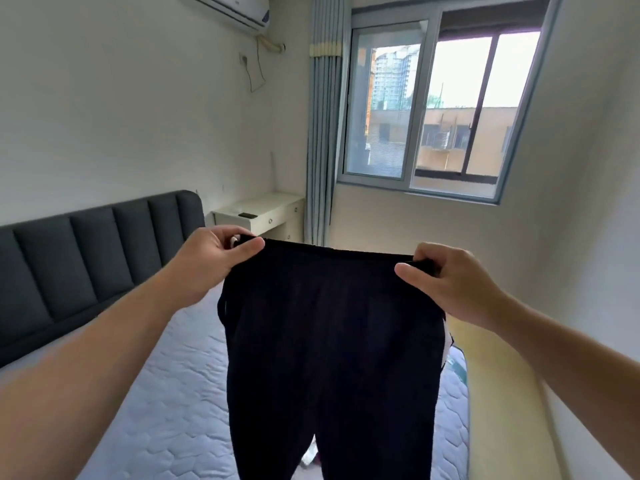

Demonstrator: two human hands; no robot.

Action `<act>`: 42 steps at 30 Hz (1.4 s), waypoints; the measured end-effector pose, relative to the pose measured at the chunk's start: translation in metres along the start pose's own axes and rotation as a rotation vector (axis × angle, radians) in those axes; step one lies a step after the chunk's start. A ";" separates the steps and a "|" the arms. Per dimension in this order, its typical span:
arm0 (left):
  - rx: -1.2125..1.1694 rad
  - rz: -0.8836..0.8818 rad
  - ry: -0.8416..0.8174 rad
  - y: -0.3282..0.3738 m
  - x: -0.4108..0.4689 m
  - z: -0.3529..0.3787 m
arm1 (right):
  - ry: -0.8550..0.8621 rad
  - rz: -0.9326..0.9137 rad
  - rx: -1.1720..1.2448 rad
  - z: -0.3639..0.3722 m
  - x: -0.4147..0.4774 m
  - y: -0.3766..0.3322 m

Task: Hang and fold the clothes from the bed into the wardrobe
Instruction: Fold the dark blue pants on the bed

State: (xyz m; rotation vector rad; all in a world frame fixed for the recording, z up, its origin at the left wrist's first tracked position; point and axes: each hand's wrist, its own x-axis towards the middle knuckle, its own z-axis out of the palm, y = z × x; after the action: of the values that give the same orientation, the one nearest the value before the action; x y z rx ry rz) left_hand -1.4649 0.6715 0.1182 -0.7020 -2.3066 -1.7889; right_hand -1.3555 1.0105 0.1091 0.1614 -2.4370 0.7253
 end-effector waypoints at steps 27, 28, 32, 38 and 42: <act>0.144 0.211 -0.075 0.053 0.040 0.015 | -0.686 -0.107 -0.177 -0.071 0.032 -0.055; 0.159 0.230 -0.057 0.054 0.041 0.018 | -0.749 -0.093 -0.184 -0.070 0.032 -0.060; 0.180 0.286 0.021 0.060 0.043 0.024 | -0.842 -0.089 -0.227 -0.061 0.029 -0.077; 0.115 0.322 -0.015 0.063 0.039 0.029 | -0.888 -0.240 -0.383 -0.054 0.029 -0.085; 0.134 0.325 -0.020 0.066 0.033 0.034 | -0.707 -0.417 -0.530 -0.043 0.025 -0.095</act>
State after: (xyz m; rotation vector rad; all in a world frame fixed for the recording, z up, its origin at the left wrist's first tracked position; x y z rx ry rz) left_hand -1.4594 0.7247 0.1791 -1.0069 -2.1480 -1.4771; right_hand -1.3286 0.9549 0.1963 0.7908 -2.9961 -0.2226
